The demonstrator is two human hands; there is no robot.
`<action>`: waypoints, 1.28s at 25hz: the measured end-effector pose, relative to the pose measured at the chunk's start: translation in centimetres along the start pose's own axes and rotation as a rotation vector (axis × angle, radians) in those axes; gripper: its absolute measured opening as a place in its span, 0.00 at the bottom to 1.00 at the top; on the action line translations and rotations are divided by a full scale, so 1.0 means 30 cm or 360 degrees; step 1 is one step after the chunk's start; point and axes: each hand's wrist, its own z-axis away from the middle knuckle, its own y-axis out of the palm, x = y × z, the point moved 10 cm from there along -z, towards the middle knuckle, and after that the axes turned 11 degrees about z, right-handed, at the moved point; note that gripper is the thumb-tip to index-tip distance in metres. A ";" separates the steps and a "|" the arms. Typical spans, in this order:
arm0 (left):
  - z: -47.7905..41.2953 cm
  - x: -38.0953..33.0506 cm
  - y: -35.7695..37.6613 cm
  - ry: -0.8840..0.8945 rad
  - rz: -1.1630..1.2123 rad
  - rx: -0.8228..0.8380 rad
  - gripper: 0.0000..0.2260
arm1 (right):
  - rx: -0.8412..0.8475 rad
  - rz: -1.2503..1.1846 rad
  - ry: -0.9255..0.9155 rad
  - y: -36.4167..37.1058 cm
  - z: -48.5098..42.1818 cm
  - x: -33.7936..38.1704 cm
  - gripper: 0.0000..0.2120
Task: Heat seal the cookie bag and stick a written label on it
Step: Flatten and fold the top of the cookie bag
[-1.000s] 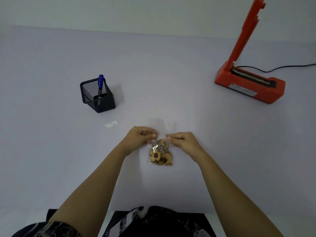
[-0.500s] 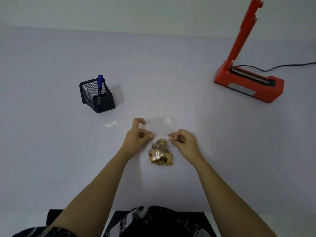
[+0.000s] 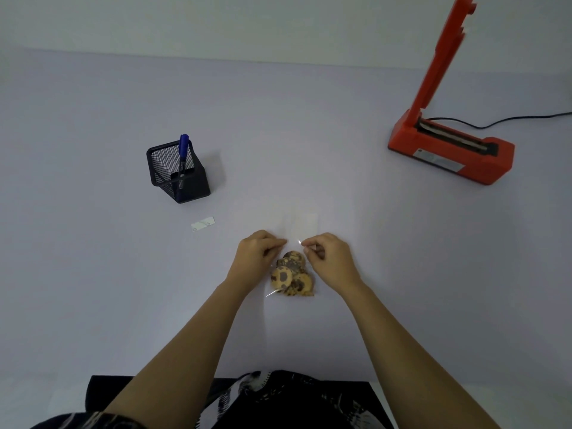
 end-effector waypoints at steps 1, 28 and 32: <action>0.000 -0.001 0.003 0.0007 -0.0007 -0.0008 0.08 | -0.0012 0.0022 -0.0009 -0.003 -0.001 0.005 0.06; -0.013 0.038 -0.039 -0.0139 0.0025 -0.0106 0.08 | -0.0111 0.0090 0.0144 -0.041 -0.014 -0.046 0.07; -0.011 0.045 -0.048 -0.0158 0.0057 -0.0131 0.07 | -0.0133 0.0124 0.0115 -0.047 -0.013 -0.044 0.06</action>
